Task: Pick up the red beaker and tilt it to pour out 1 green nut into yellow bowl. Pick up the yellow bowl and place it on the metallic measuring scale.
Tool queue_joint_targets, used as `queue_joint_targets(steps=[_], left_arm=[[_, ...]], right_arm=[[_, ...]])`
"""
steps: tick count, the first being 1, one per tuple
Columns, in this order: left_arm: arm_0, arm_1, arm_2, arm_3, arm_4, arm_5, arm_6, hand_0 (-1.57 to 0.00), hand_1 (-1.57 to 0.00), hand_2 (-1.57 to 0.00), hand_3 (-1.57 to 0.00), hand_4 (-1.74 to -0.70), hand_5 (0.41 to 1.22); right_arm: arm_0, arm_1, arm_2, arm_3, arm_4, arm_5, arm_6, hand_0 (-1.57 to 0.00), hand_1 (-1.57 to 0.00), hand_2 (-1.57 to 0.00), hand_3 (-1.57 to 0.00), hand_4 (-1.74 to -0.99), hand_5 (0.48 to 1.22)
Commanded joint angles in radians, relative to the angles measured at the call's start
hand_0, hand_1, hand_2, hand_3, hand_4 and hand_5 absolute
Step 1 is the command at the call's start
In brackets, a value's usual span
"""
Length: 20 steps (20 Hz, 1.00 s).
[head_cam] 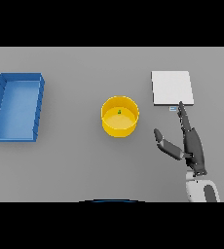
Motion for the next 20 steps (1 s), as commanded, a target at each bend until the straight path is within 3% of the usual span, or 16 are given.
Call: queue_joint_targets(steps=[1, 5, 9, 13, 14, 16, 18, 19, 20], left_arm=[[0.055, 0.008, 0.015, -0.047, 0.031, 0.042, 0.050, -1.57, -1.57, -1.57, -1.45, -1.74, 1.221], [0.286, 0.061, 0.016, -0.275, 0.114, 0.180, 0.183, -1.57, -1.57, -1.57, -1.45, -1.74, 1.221], [0.440, 0.085, 0.004, -0.405, 0.166, 0.274, 0.235, -1.57, -1.57, -1.57, -1.45, -1.74, 1.221], [0.513, 0.076, -0.017, -0.450, 0.190, 0.344, 0.265, -1.57, -1.57, -1.57, -1.51, -1.74, 1.221], [0.527, 0.077, -0.020, -0.451, 0.198, 0.350, 0.261, -1.57, -1.57, -1.57, -1.52, -1.74, 1.199], [0.527, 0.070, -0.045, -0.426, 0.213, 0.369, 0.267, -1.57, -1.57, -1.57, -1.54, -1.74, 1.117], [0.539, 0.079, -0.073, -0.434, 0.218, 0.373, 0.267, -1.57, -1.57, -1.57, -1.55, -1.74, 0.967], [0.542, 0.092, -0.093, -0.432, 0.226, 0.363, 0.267, -1.57, -1.57, -1.57, -1.55, -1.67, 0.908], [0.540, 0.103, -0.108, -0.438, 0.241, 0.333, 0.267, -1.57, -1.57, -1.57, -1.50, -1.53, 0.865]], right_arm=[[0.003, 0.001, 0.010, -0.006, 0.013, -0.002, -0.002, 0.00, 0.00, 0.00, 0.00, -1.209, 0.620], [0.006, -0.008, 0.011, 0.002, 0.016, 0.005, -0.011, 0.00, 0.00, 0.00, 0.00, -1.206, 0.653], [-0.003, 0.003, 0.021, 0.007, 0.027, -0.001, 0.001, 0.00, 0.00, 0.00, 0.00, -1.217, 0.664], [0.001, -0.002, 0.019, 0.008, 0.024, 0.003, -0.007, 0.00, 0.00, 0.00, 0.00, -1.217, 0.666], [0.014, -0.002, 0.027, -0.003, 0.029, 0.004, -0.029, 0.00, 0.00, 0.00, 0.00, -1.216, 0.667], [0.008, -0.003, 0.026, -0.008, 0.039, -0.004, -0.006, 0.00, 0.00, 0.00, 0.00, -1.207, 0.665], [0.011, -0.009, 0.020, 0.002, 0.031, 0.001, -0.015, 0.00, 0.00, 0.00, 0.00, -1.205, 0.664], [0.014, -0.004, 0.025, 0.007, 0.036, -0.003, -0.036, 0.00, 0.00, 0.00, 0.00, -1.202, 0.667], [0.009, -0.003, 0.022, 0.007, 0.034, -0.005, -0.024, 0.00, 0.00, 0.00, 0.00, -1.197, 0.664]])
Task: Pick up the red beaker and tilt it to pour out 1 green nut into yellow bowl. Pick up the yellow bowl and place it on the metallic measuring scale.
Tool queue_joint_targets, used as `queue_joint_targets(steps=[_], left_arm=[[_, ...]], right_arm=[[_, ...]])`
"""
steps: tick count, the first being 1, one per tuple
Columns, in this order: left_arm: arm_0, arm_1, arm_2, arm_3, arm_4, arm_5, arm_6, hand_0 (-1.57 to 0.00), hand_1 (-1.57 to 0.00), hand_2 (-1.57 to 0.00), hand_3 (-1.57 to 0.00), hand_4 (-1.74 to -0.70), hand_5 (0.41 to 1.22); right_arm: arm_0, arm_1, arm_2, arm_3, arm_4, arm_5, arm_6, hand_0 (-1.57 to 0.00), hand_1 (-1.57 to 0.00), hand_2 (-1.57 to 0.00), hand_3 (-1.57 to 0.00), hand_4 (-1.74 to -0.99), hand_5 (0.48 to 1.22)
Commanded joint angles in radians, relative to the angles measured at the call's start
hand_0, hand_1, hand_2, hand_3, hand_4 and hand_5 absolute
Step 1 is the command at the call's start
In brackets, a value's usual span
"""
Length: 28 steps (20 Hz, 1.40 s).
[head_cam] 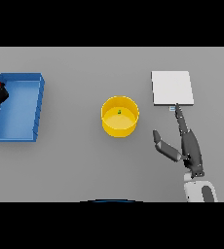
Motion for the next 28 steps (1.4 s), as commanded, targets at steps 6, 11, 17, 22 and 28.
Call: queue_joint_targets(steps=[6, 11, 17, 22, 28], left_arm=[[0.013, 0.068, -0.022, -0.083, 0.118, -0.214, 0.002, -0.60, -0.48, -0.49, -0.46, -0.92, 0.723], [0.018, 0.072, -0.010, -0.078, 0.141, -0.241, -0.033, -0.19, -0.16, -0.16, -0.15, -0.80, 0.679], [0.016, 0.057, 0.023, -0.077, 0.154, -0.199, -0.091, -0.05, -0.04, -0.04, -0.04, -0.79, 0.671], [0.006, 0.038, 0.014, -0.076, 0.145, -0.180, -0.082, -0.02, -0.01, -0.01, -0.01, -0.78, 0.700], [0.005, 0.034, 0.012, -0.066, 0.152, -0.193, -0.096, 0.00, 0.00, 0.00, 0.00, -0.80, 0.708]], right_arm=[[0.045, 0.000, 0.018, -0.041, 0.006, 0.008, -0.012, 0.00, 0.00, 0.00, 0.00, -1.182, 0.667], [0.035, 0.003, 0.017, -0.031, 0.006, 0.009, 0.016, 0.00, 0.00, 0.00, 0.00, -1.188, 0.668], [0.010, -0.021, 0.030, -0.031, 0.077, -0.011, 0.068, 0.00, 0.00, 0.00, 0.00, -1.198, 0.662], [-0.100, -0.109, 0.076, -0.015, 0.109, 0.103, 0.042, 0.00, 0.00, 0.00, 0.00, -1.221, 0.709], [-0.294, -0.248, 0.188, 0.034, 0.312, 0.213, 0.120, 0.00, 0.00, 0.00, 0.00, -1.279, 0.671]])
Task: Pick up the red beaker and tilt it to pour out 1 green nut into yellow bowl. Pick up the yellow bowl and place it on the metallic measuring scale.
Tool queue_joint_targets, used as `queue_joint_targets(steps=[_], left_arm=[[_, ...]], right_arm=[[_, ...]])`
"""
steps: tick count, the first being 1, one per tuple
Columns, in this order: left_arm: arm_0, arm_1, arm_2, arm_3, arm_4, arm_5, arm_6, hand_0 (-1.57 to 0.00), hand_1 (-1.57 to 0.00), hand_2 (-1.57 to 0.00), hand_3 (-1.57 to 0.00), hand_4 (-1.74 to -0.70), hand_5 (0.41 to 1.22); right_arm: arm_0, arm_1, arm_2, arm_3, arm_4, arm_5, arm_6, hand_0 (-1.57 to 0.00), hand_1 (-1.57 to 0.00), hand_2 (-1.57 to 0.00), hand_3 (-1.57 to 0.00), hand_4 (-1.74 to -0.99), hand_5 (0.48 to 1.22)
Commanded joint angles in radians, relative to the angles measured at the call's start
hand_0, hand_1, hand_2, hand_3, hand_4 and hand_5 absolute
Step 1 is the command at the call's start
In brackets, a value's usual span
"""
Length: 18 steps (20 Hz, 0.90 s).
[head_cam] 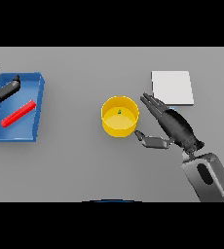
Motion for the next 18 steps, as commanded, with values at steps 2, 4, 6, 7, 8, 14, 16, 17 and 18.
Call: queue_joint_targets(steps=[2, 4, 6, 7, 8, 14, 16, 17, 18], left_arm=[[-0.005, 0.001, -0.001, 0.008, -0.004, -0.002, 0.001, 0.00, 0.00, 0.00, 0.00, -0.79, 0.712], [-0.008, -0.002, -0.005, 0.005, -0.006, -0.004, -0.001, 0.00, 0.00, 0.00, 0.00, -0.79, 0.719], [-0.002, -0.001, -0.004, -0.003, -0.001, -0.005, -0.012, 0.00, 0.00, 0.00, 0.00, -0.80, 0.722], [-0.008, 0.001, -0.005, -0.001, -0.004, -0.005, -0.001, 0.00, 0.00, 0.00, 0.00, -0.80, 0.723], [-0.016, -0.006, -0.011, 0.006, -0.010, -0.006, 0.010, 0.00, 0.00, 0.00, 0.00, -0.80, 0.723], [-0.014, -0.005, -0.011, 0.009, -0.009, -0.007, 0.004, 0.00, 0.00, 0.00, 0.00, -0.79, 0.717], [-0.020, -0.006, -0.008, 0.015, -0.008, -0.008, 0.003, 0.00, 0.00, 0.00, 0.00, -0.79, 0.723], [-0.024, 0.000, -0.004, 0.015, -0.004, -0.016, 0.001, 0.00, 0.00, 0.00, 0.00, -0.80, 0.725], [-0.023, 0.003, -0.004, 0.012, -0.004, -0.017, 0.000, 0.00, 0.00, 0.00, 0.00, -0.80, 0.729]], right_arm=[[-0.069, -0.039, 0.046, 0.041, 0.062, 0.041, -0.009, 0.00, 0.00, 0.00, 0.00, -1.276, 0.668], [-0.128, -0.057, 0.086, 0.071, 0.102, 0.077, -0.028, 0.00, 0.00, 0.00, 0.00, -1.270, 0.664], [-0.178, -0.058, 0.112, 0.107, 0.114, 0.115, -0.037, 0.00, 0.00, 0.00, 0.00, -1.271, 0.658], [-0.189, -0.060, 0.126, 0.117, 0.121, 0.129, -0.047, 0.00, 0.00, 0.00, 0.00, -1.273, 0.656], [-0.203, -0.073, 0.130, 0.130, 0.121, 0.142, -0.068, 0.00, 0.00, 0.00, 0.00, -1.274, 0.656], [-0.314, -0.058, 0.210, 0.243, 0.161, 0.218, -0.111, 0.00, 0.00, 0.00, 0.00, -1.255, 0.686], [-0.355, -0.037, 0.227, 0.303, 0.169, 0.229, -0.113, 0.00, 0.00, 0.00, 0.00, -1.246, 0.686], [-0.365, -0.030, 0.234, 0.321, 0.168, 0.241, -0.115, 0.00, 0.00, 0.00, 0.00, -1.244, 0.685], [-0.381, -0.027, 0.240, 0.340, 0.170, 0.247, -0.125, 0.00, 0.00, 0.00, 0.00, -1.243, 0.682]])
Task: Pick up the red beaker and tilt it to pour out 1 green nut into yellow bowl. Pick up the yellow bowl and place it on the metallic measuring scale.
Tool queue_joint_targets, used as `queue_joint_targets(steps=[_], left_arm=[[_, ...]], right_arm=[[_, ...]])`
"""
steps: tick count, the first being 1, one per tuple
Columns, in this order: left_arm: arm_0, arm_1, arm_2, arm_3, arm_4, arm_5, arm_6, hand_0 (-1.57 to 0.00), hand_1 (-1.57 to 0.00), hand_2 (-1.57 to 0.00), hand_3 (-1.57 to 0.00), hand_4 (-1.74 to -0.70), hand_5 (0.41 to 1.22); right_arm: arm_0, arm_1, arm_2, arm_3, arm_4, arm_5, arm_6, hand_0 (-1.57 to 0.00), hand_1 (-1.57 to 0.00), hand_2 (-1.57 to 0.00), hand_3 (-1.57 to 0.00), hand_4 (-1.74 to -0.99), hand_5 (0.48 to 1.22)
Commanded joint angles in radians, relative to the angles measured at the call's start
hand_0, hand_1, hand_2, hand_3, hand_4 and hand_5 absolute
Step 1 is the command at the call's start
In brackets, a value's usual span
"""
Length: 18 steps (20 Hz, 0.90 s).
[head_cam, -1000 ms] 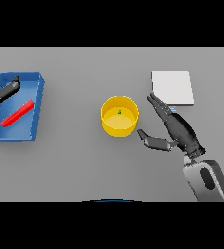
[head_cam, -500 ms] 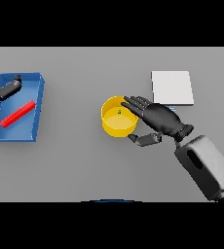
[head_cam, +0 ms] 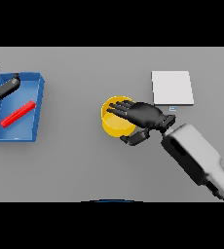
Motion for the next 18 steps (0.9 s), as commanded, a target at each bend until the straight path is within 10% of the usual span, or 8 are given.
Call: queue_joint_targets(steps=[1, 15, 18], left_arm=[[0.004, -0.002, -0.001, 0.008, 0.001, -0.006, -0.010, 0.00, 0.00, 0.00, 0.00, -0.79, 0.732], [0.009, 0.007, 0.000, -0.007, -0.004, 0.003, -0.018, 0.00, 0.00, 0.00, 0.00, -0.79, 0.725], [0.004, 0.006, 0.004, 0.004, -0.001, -0.002, -0.019, 0.00, 0.00, 0.00, 0.00, -0.79, 0.723]], right_arm=[[-0.004, -0.012, 0.001, 0.005, -0.002, 0.011, -0.015, 0.00, 0.00, 0.00, 0.00, -1.250, 0.681], [-0.092, 0.044, 0.089, 0.135, 0.059, 0.091, 0.048, -0.02, -0.04, -0.07, -0.09, -1.339, 0.784], [-0.091, 0.027, 0.102, 0.128, 0.064, 0.104, 0.017, -0.51, -0.44, -0.39, -0.36, -1.425, 0.964]])
